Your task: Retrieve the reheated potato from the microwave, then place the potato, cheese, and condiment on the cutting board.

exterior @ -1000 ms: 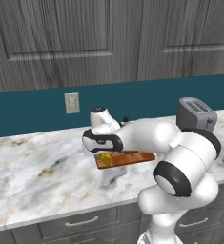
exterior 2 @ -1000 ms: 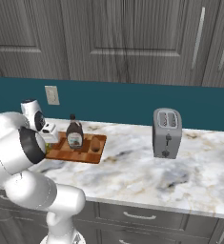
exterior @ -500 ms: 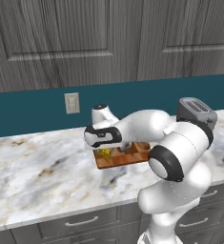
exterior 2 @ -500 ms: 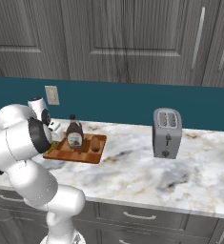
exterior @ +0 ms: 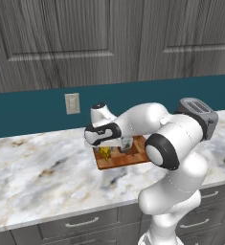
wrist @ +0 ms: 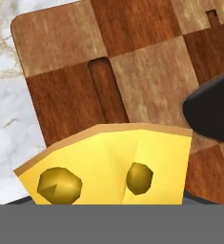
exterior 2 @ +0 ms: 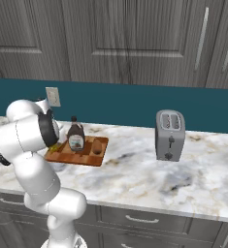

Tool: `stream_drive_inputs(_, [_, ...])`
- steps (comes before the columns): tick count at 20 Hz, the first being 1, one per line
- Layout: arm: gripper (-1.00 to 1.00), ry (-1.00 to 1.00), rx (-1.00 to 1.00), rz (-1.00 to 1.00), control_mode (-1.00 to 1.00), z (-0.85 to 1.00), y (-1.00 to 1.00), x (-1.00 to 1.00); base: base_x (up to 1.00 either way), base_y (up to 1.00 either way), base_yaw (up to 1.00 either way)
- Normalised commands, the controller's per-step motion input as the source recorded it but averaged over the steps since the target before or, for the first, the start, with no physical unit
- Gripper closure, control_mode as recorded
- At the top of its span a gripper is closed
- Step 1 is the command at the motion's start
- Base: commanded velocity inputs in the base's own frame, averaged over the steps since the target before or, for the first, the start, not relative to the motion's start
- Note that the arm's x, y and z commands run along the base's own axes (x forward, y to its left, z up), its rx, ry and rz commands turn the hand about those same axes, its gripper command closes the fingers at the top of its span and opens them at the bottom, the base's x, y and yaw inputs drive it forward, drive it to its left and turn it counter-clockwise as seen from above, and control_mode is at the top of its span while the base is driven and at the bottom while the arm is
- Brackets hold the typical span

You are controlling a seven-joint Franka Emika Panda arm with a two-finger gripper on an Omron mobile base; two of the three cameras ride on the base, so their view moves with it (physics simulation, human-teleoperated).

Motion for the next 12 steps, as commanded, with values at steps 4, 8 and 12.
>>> stream_drive_inputs(4, [1.00,-0.04,0.00,-0.10,-1.00,-0.17,0.00,0.08,0.00,0.00,0.00])
stream_drive_inputs(8, [1.00,-0.03,0.00,-0.09,-1.00,-0.17,0.00,0.14,0.00,0.00,0.00])
stream_drive_inputs(12, [1.00,-0.02,0.00,-0.06,-1.00,-0.18,-0.06,0.09,0.00,0.00,0.00])
